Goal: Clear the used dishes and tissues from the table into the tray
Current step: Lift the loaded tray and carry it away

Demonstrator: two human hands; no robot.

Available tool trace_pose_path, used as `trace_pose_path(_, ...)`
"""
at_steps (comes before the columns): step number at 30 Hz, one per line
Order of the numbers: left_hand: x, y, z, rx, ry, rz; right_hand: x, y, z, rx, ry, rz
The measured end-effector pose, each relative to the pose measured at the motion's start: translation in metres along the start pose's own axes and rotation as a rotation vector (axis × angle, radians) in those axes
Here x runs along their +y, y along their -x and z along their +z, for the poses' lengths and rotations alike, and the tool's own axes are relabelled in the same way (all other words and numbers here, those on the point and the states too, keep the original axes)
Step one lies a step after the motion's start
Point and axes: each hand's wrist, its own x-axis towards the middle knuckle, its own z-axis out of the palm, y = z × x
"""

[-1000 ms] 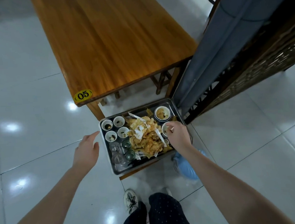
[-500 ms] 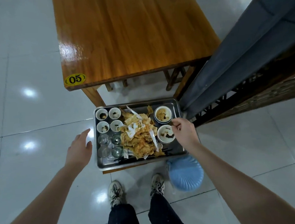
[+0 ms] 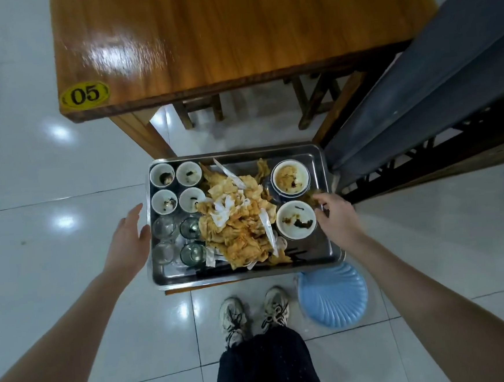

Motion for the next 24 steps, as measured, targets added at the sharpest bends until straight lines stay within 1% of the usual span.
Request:
trace_pose_path(2, -0.014, -0.013, 0.013, -0.005, -0.003, -0.025, 0.019, -0.008, 0.014, -0.022, 0.068, -0.010)
trace_pose_path(5, -0.036, -0.031, 0.031, 0.014, -0.007, -0.046, 0.047, -0.022, 0.032, 0.056, 0.117, 0.018)
trace_pose_path(7, -0.049, -0.042, 0.043, 0.046, 0.001, -0.052, 0.062, -0.033, 0.042, 0.094, 0.101, 0.042)
trace_pose_path(10, -0.065, -0.056, 0.059, 0.053, 0.039, -0.047, 0.083, -0.047, 0.055, 0.092, 0.092, 0.075)
trace_pose_path(13, -0.076, -0.069, 0.073, 0.039, 0.061, -0.015, 0.097, -0.055, 0.067, 0.092, 0.100, 0.055)
trace_pose_path(16, -0.083, -0.078, 0.084, 0.013, 0.092, -0.037, 0.103, -0.061, 0.074, 0.083, 0.039, 0.042)
trace_pose_path(19, -0.088, -0.085, 0.089, 0.045, 0.112, -0.030, 0.100, -0.061, 0.078, 0.150, -0.111, 0.016)
trace_pose_path(22, -0.093, -0.090, 0.097, 0.070, 0.148, -0.009, 0.100, -0.061, 0.078, 0.219, -0.133, 0.026)
trace_pose_path(24, -0.096, -0.092, 0.101, 0.085, 0.183, 0.001, 0.100, -0.063, 0.077, 0.233, -0.140, 0.042)
